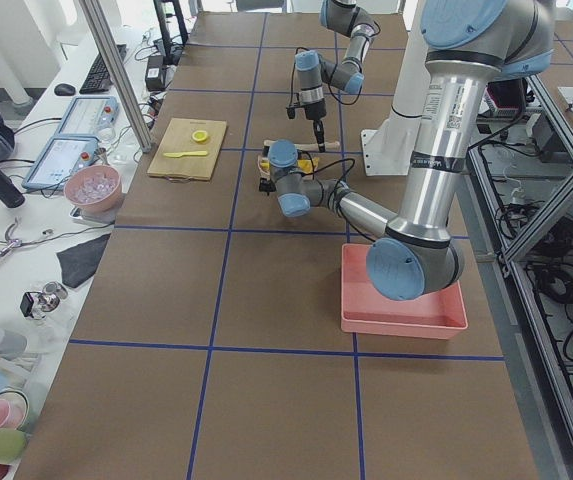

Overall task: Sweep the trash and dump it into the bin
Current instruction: 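Lift the brush away from the dustpan with the right gripper, then carry the dustpan over the pink bin with the left gripper while the right withdraws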

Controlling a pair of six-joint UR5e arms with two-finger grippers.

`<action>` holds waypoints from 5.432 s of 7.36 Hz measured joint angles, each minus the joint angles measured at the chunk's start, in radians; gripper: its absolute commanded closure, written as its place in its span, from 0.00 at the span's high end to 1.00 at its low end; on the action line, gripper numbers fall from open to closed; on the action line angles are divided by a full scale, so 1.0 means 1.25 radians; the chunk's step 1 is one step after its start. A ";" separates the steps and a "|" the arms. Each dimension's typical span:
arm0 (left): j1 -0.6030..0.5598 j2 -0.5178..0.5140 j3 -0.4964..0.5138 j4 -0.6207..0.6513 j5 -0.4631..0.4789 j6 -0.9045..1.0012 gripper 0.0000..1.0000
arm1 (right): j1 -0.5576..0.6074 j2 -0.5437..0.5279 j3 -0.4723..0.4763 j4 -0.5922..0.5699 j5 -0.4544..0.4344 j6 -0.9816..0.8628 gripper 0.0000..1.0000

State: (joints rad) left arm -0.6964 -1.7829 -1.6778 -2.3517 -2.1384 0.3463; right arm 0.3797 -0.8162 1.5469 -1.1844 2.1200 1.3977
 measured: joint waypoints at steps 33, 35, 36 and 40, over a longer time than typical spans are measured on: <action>-0.170 0.581 -0.216 -0.443 0.032 -0.457 0.20 | 0.527 -0.764 0.342 -0.314 0.230 -0.747 0.00; -0.239 0.654 -0.185 -0.534 0.008 -0.483 0.20 | 0.528 -0.791 0.313 -0.271 0.234 -0.783 0.00; -0.266 0.689 -0.155 -0.594 -0.004 -0.505 0.20 | 0.528 -0.796 0.302 -0.266 0.235 -0.803 0.00; -0.317 0.832 -0.030 -0.865 -0.082 -0.638 0.20 | 0.526 -0.808 0.266 -0.253 0.237 -0.826 0.00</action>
State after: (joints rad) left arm -1.0923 -0.7426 -1.7156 -3.4324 -2.2403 -0.4506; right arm 1.0378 -1.8263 1.8795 -1.5012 2.4157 0.3657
